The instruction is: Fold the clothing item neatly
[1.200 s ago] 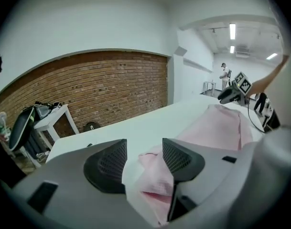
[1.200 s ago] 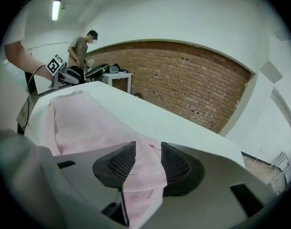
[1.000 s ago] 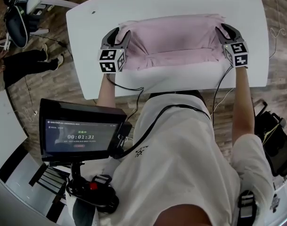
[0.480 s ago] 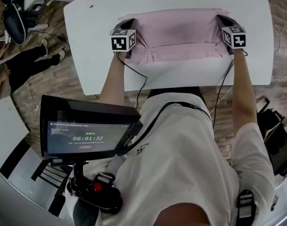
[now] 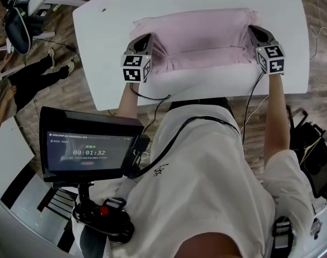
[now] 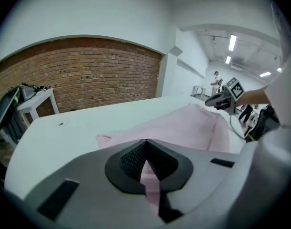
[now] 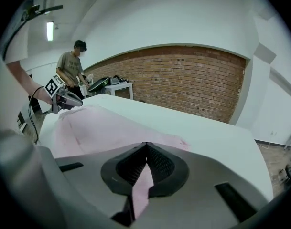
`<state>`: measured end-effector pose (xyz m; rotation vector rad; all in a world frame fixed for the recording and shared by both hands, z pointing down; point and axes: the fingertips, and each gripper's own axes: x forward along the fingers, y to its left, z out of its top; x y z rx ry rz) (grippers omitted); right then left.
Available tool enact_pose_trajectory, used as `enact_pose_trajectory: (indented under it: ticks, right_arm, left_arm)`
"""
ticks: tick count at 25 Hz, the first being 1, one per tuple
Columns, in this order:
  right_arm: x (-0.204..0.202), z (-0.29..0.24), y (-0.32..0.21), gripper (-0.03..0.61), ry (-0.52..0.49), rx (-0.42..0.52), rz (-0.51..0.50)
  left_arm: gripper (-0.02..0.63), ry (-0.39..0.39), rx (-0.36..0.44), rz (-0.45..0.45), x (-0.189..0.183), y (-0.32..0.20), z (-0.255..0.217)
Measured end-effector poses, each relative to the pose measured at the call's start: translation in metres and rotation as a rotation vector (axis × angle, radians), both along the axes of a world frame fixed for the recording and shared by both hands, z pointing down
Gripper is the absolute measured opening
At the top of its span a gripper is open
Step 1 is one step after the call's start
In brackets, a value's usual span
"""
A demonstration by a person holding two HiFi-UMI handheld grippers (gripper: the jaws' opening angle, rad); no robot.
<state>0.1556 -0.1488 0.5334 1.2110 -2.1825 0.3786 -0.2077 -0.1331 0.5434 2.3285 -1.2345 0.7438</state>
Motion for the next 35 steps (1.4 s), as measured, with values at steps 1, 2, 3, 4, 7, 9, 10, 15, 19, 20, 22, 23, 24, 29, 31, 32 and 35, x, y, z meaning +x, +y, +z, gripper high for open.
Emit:
enact_pose_trajectory:
  ticks: [1,2,3,4,7,9,10,15,19,20,22,23,24,29,31,32,35]
  right_arm:
    - [0.001,-0.002,0.015,0.003,-0.006,0.004,0.004]
    - [0.003,0.0,0.029,0.003,-0.013,0.003,0.014]
    - [0.005,0.003,0.042,0.003,-0.022,-0.003,0.031]
    - [0.008,0.009,0.054,0.003,-0.033,-0.014,0.053]
    - [0.013,0.028,0.079,0.003,-0.059,-0.057,0.1]
    - [0.009,0.033,0.082,0.003,-0.073,-0.062,0.1]
    - [0.005,0.036,0.082,0.003,-0.08,-0.064,0.098]
    - [0.01,0.068,0.083,0.003,0.057,-0.115,0.061]
    - [0.022,0.073,0.079,0.003,0.058,-0.15,0.115]
    - [0.024,0.074,0.078,0.003,0.023,-0.165,0.141]
    - [0.024,0.074,0.076,0.003,-0.039,-0.193,0.175]
    - [0.024,0.072,0.075,0.003,-0.04,-0.197,0.17]
    - [0.024,0.067,0.074,0.003,-0.023,-0.186,0.158]
    - [0.024,0.028,0.05,0.003,-0.03,-0.061,0.15]
    - [0.009,0.027,0.043,0.003,-0.04,-0.055,0.093]
    - [-0.001,0.029,0.041,0.003,-0.03,-0.059,0.053]
    - [-0.021,0.043,0.046,0.003,0.027,-0.095,-0.032]
  left_arm:
    - [0.002,0.033,-0.01,0.012,0.006,0.017,-0.005]
    - [0.002,0.065,-0.02,0.019,0.014,0.034,-0.008]
    - [0.002,0.087,-0.03,0.021,0.02,0.05,-0.009]
    - [0.002,0.098,-0.037,0.017,0.027,0.064,-0.007]
    - [0.002,0.084,-0.054,-0.02,0.039,0.09,0.01]
    - [0.002,0.064,-0.052,-0.045,0.041,0.093,0.021]
    - [0.002,0.054,-0.052,-0.053,0.041,0.092,0.026]
    - [0.002,0.06,-0.085,-0.106,0.032,0.083,0.048]
    - [0.002,0.028,-0.103,-0.106,0.024,0.083,0.06]
    - [0.002,0.018,-0.1,-0.096,0.024,0.083,0.061]
    - [0.002,0.01,-0.099,-0.094,0.024,0.081,0.06]
    - [0.002,0.006,-0.102,-0.097,0.024,0.081,0.059]
    - [0.002,-0.006,-0.104,-0.099,0.024,0.081,0.058]
    - [0.002,-0.053,-0.069,-0.088,0.04,0.069,0.027]
    - [0.002,-0.035,-0.076,-0.081,0.054,0.06,0.024]
    - [0.002,-0.04,-0.078,-0.072,0.061,0.056,0.025]
    - [0.002,-0.111,-0.107,-0.038,0.07,0.055,0.041]
